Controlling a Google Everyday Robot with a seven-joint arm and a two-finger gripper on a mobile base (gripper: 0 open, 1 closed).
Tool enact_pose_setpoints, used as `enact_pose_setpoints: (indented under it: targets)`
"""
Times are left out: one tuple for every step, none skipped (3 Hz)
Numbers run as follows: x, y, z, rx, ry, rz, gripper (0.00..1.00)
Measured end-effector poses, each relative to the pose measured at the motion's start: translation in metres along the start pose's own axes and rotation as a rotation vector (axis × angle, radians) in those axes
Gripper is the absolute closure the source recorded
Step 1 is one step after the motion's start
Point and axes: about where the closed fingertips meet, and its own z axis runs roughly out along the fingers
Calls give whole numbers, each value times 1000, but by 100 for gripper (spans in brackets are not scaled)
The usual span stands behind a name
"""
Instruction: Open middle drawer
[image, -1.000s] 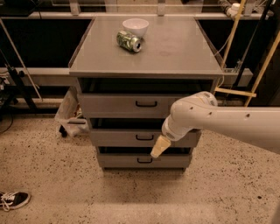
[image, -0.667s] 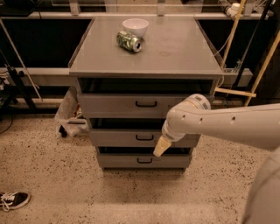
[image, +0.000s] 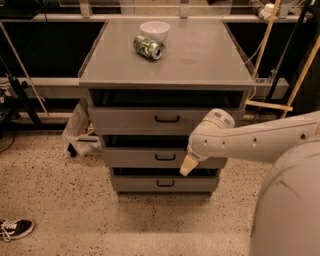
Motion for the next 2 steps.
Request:
enact_pose_setpoints:
  targets:
    - [3,-6,6,35,18,13,0]
    - [3,-6,6,35,19,13,0]
